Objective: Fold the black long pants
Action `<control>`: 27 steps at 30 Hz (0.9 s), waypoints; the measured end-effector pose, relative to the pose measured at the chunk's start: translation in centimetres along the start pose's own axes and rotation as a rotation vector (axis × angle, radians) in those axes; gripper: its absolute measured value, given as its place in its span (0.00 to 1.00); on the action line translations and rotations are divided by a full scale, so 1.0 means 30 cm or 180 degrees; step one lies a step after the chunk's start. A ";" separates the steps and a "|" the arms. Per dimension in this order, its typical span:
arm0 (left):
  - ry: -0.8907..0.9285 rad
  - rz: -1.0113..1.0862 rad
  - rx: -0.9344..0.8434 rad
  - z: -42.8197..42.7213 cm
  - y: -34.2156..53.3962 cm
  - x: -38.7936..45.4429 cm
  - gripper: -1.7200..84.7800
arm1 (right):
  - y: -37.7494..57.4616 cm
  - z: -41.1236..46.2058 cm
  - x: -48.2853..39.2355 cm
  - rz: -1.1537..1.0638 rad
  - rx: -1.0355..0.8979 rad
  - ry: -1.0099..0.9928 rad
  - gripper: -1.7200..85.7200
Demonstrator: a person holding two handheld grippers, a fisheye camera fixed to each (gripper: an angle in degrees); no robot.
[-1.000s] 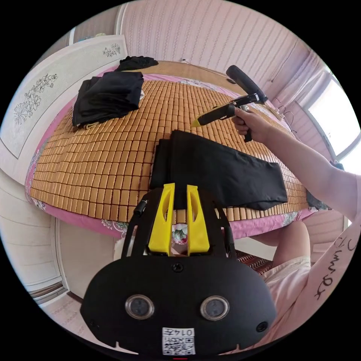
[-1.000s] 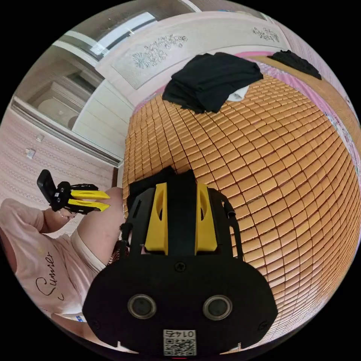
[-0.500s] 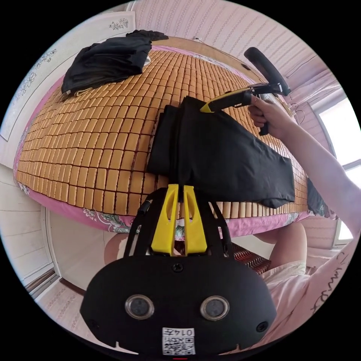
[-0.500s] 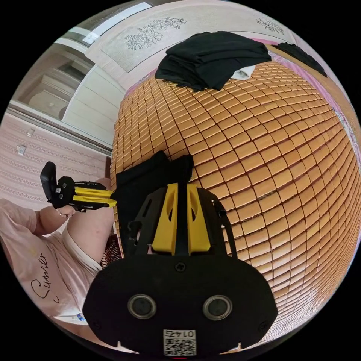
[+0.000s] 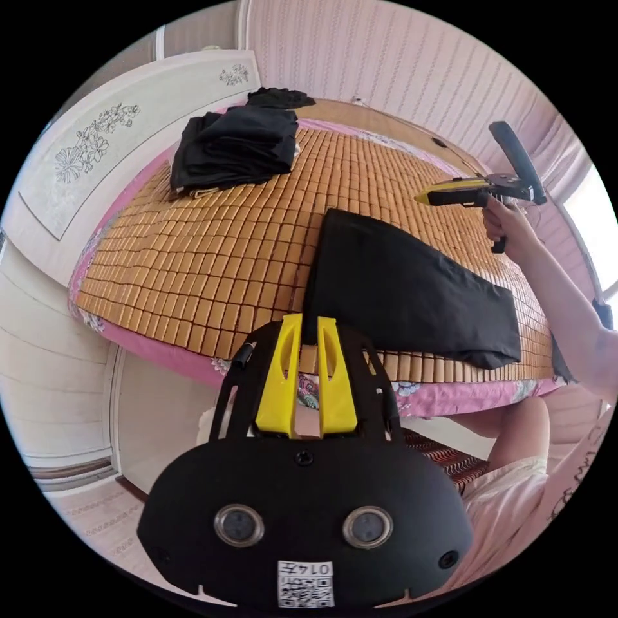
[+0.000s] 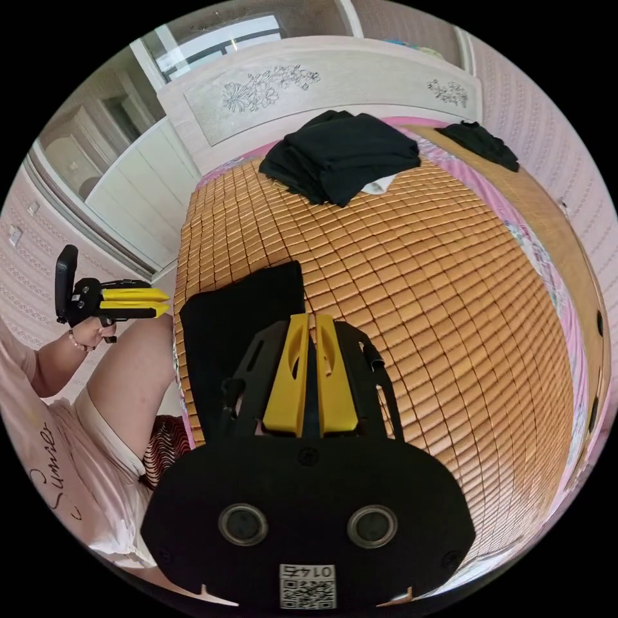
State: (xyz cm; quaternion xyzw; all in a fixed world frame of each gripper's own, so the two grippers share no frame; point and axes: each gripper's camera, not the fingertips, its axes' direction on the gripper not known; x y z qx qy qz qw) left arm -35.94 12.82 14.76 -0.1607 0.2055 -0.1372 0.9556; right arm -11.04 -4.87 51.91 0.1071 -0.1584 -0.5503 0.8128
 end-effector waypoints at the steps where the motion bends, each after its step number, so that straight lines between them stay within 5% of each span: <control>1: 0.0181 0.0189 0.0051 -0.005 0.007 0.052 0.03 | 0.046 -0.027 0.007 0.0066 0.0017 0.0076 0.03; 8: 0.1149 0.1183 -0.0085 0.109 0.030 0.483 0.01 | 0.364 0.050 -0.052 0.0516 -0.0773 -0.0072 0.02; 13: 0.0804 0.1752 -0.0179 0.191 0.050 0.698 0.01 | 0.274 0.136 -0.119 0.0264 -0.0864 0.0176 0.01; 15: 0.0697 0.1884 -0.0563 0.258 0.071 0.736 0.01 | 0.266 0.252 -0.128 0.0162 -0.1359 0.0348 0.01; 20: 0.0664 0.2136 -0.0529 0.258 0.097 0.778 0.01 | 0.275 0.250 -0.086 0.0249 -0.1597 0.0063 0.01; 27: 0.0732 0.2165 -0.0418 0.274 0.156 0.814 0.01 | 0.449 0.260 -0.015 0.0521 -0.1288 -0.0114 0.01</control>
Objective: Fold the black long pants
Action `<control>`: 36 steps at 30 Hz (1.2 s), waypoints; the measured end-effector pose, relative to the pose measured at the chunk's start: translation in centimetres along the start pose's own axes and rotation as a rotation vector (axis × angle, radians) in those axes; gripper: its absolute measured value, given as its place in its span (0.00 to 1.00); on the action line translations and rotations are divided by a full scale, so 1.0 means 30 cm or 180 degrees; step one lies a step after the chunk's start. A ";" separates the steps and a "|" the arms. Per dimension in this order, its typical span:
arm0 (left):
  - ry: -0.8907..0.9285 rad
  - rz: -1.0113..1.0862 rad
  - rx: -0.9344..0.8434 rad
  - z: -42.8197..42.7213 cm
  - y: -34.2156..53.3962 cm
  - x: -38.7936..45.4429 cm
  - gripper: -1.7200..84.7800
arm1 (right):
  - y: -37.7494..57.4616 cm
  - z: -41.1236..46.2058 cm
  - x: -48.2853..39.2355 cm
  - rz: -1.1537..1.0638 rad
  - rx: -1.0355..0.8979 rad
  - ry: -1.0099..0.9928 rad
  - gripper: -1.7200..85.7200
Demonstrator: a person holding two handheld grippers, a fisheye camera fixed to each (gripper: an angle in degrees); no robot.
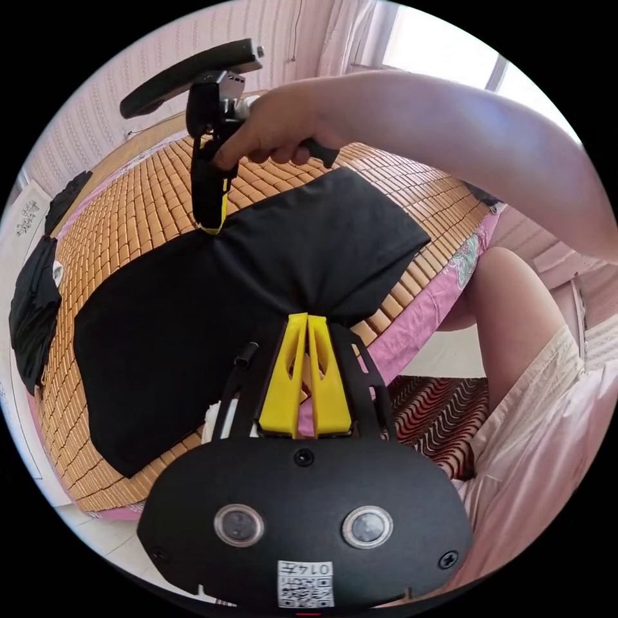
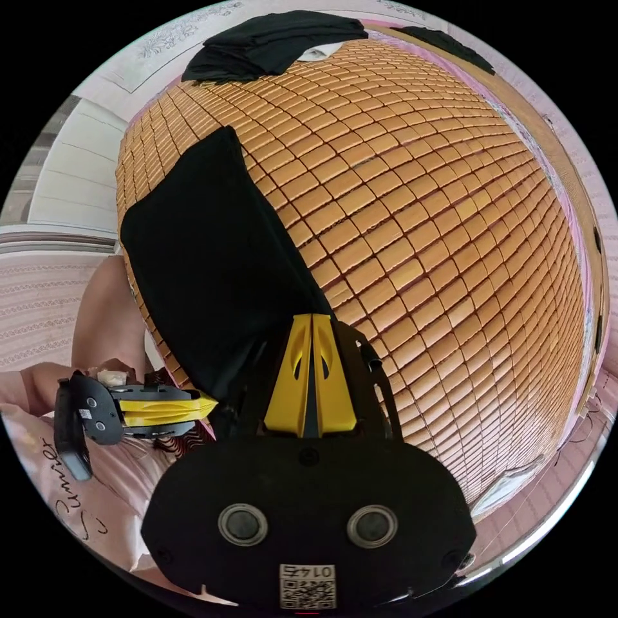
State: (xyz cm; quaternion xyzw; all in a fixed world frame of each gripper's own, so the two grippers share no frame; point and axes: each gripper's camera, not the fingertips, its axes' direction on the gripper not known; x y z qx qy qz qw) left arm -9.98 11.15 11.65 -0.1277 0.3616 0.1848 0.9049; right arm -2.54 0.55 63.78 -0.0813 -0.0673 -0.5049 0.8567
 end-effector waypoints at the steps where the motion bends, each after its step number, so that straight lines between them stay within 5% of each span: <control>1: -0.0035 -0.0015 -0.0017 -0.008 -0.005 0.008 0.01 | 0.031 -0.005 0.009 0.0027 0.0097 -0.0031 0.01; 6: 0.0223 0.0533 0.0524 -0.088 -0.019 0.124 0.07 | 0.545 -0.089 0.118 0.0811 0.1203 -0.0094 0.02; 12: 0.0268 0.1005 0.0835 -0.027 -0.141 0.337 0.15 | 1.126 0.046 0.260 0.1939 0.1391 -0.0104 0.06; 17: 0.0155 0.1130 0.0508 0.122 -0.258 0.442 0.17 | 1.298 0.169 0.354 0.2090 0.1690 -0.0516 0.12; 24: -0.0111 0.1070 -0.0011 0.180 -0.321 0.475 0.06 | 1.303 0.392 0.522 0.2104 0.1689 -0.1105 0.08; 30: -0.0001 0.1155 0.0234 0.016 -0.277 0.495 0.05 | 1.588 0.394 0.535 0.2157 0.2202 -0.1912 0.04; 36: 0.0439 0.1236 0.0682 -0.101 -0.258 0.590 0.04 | 1.963 0.309 0.475 0.2341 0.2603 -0.1824 0.04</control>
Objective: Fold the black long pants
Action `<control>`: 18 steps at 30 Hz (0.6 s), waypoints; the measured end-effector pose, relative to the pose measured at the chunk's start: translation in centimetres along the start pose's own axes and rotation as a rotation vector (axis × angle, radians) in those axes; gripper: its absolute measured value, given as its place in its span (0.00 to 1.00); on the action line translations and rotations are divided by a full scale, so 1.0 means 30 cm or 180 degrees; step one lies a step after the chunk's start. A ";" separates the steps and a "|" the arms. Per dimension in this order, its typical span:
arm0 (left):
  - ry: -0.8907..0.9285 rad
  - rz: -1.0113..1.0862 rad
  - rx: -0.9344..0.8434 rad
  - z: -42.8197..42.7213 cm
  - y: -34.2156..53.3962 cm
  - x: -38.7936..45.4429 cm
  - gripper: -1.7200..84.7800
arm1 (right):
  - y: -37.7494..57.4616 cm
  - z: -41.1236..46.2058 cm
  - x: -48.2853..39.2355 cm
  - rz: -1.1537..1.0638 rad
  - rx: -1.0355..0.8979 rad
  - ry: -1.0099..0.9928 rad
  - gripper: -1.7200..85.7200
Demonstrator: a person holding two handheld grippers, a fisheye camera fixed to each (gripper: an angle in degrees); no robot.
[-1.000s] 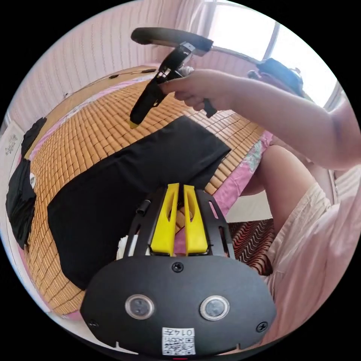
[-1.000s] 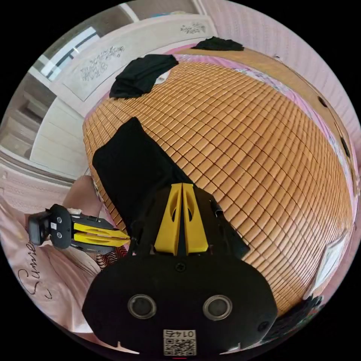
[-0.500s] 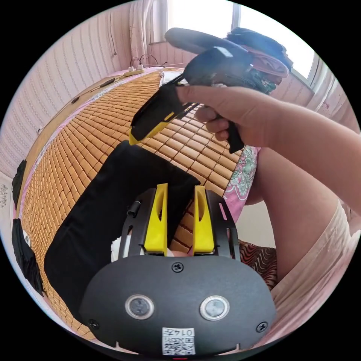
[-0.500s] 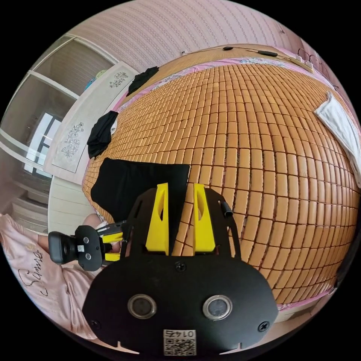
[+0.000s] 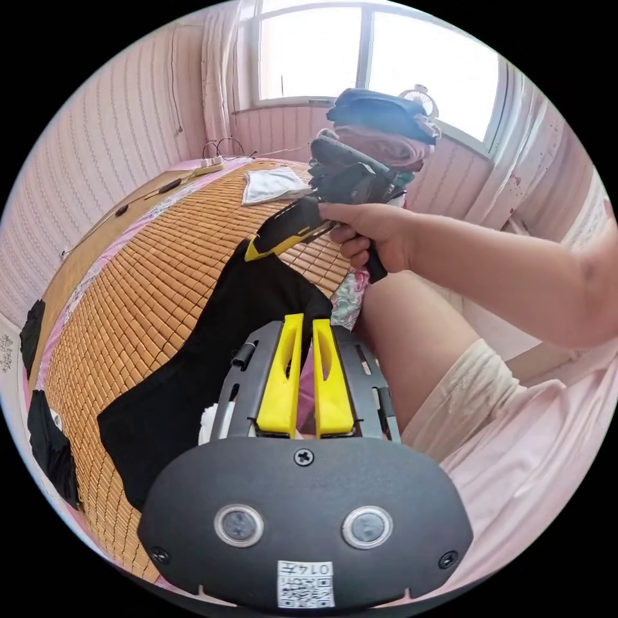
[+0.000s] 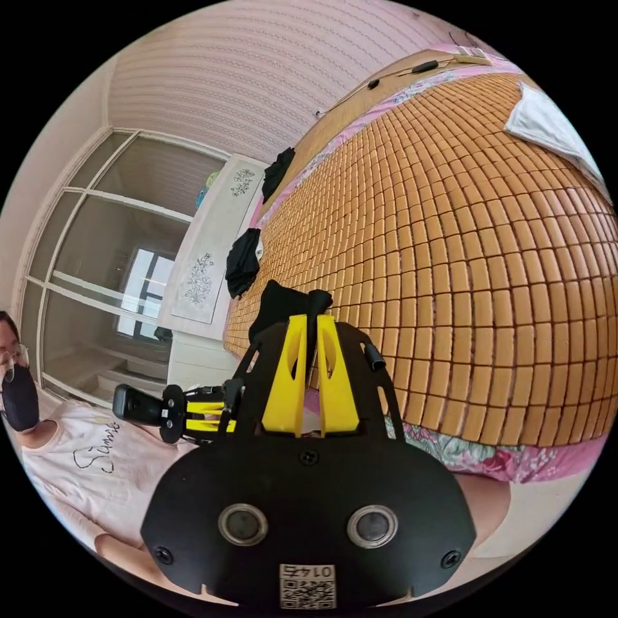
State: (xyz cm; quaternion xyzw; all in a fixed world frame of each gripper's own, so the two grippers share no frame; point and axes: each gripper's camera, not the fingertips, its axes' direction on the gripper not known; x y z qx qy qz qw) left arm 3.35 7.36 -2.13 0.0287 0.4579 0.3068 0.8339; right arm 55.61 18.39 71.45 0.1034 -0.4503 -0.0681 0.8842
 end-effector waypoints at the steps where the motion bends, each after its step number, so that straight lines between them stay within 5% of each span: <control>1: 0.0092 -0.0036 0.0124 -0.010 -0.015 0.009 0.04 | 0.014 -0.034 0.003 0.0014 0.0055 -0.0006 0.04; 11: 0.0368 -0.0682 0.0681 -0.132 0.006 -0.191 0.05 | -0.079 -0.112 -0.161 -0.0362 -0.0020 0.0195 0.04; 18: -0.0990 -0.2388 0.0358 -0.286 0.364 -0.585 0.07 | -0.229 0.305 -0.332 -0.0569 0.0031 -0.0041 0.04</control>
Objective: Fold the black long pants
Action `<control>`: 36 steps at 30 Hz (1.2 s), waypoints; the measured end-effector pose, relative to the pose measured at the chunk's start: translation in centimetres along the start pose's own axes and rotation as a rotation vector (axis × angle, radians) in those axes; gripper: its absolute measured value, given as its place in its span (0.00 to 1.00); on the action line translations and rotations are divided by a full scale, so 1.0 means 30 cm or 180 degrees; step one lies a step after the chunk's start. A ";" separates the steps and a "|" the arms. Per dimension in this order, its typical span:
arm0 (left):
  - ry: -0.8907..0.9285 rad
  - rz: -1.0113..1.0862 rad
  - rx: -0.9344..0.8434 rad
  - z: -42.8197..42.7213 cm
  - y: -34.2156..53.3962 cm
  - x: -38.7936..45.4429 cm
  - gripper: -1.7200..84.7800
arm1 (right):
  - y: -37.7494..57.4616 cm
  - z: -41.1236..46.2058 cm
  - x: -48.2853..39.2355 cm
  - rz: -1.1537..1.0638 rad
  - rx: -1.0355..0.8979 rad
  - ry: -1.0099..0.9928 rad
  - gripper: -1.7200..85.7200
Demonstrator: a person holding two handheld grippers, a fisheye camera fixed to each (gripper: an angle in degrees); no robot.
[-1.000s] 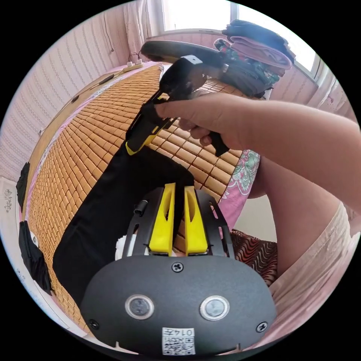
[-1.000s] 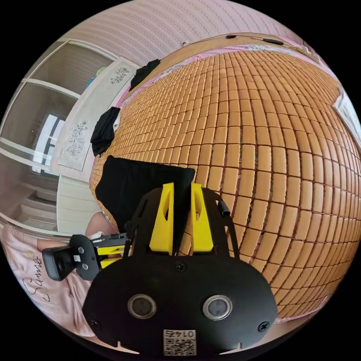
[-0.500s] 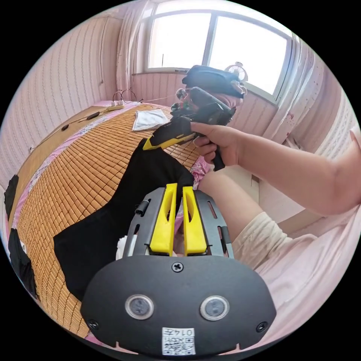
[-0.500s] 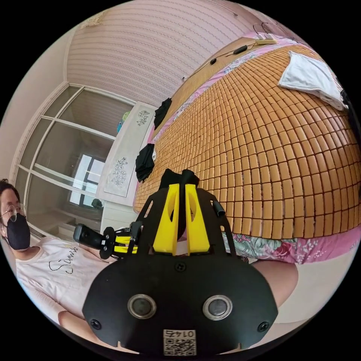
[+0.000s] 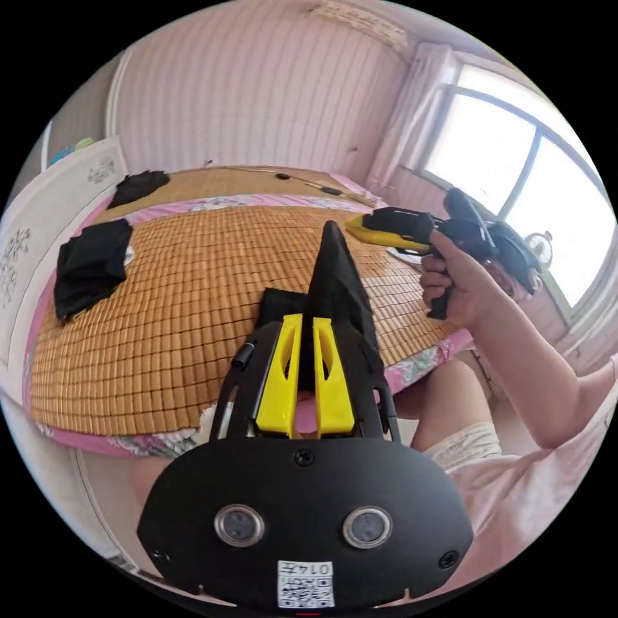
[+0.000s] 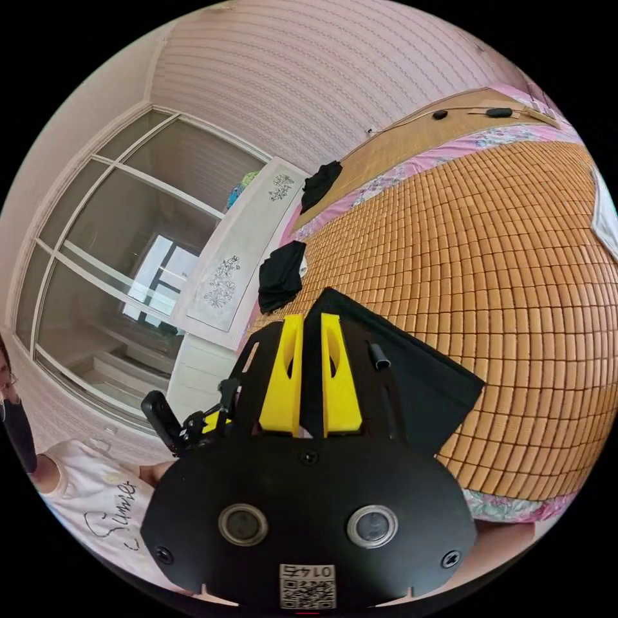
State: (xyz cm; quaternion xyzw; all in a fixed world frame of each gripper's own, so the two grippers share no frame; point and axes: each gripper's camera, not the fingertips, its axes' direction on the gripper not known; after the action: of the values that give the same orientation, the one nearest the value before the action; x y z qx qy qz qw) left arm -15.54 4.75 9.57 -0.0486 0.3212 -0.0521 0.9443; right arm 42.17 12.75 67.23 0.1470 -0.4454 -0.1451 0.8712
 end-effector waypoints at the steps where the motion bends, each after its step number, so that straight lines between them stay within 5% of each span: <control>1: -0.0151 -0.0255 -0.0202 0.035 0.012 -0.086 0.07 | 0.001 0.028 0.006 -0.0004 -0.0050 0.0086 0.03; 12: 0.0307 -0.0528 -0.0633 0.334 -0.142 -0.217 0.09 | 0.260 0.319 0.022 -0.0643 -0.1813 0.1111 0.02; 20: 0.0155 -0.0561 -0.1121 0.554 -0.271 -0.228 0.09 | 0.224 0.324 -0.063 -0.1104 -0.1963 0.1380 0.02; 28: 0.0182 -0.0431 -0.1144 0.548 -0.262 -0.302 0.10 | 0.141 0.151 -0.068 -0.0987 -0.1595 0.1308 0.04; 36: 0.0675 -0.0262 -0.0850 0.540 -0.360 -0.387 0.15 | 0.089 -0.088 0.165 0.0343 -0.0692 0.1131 0.17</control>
State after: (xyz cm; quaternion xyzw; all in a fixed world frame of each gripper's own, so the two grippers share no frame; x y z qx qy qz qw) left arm -15.52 -3.49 30.69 -0.1810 0.4208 -0.0524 0.8874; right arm 47.43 13.64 70.40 0.0515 -0.2737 -0.1173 0.9532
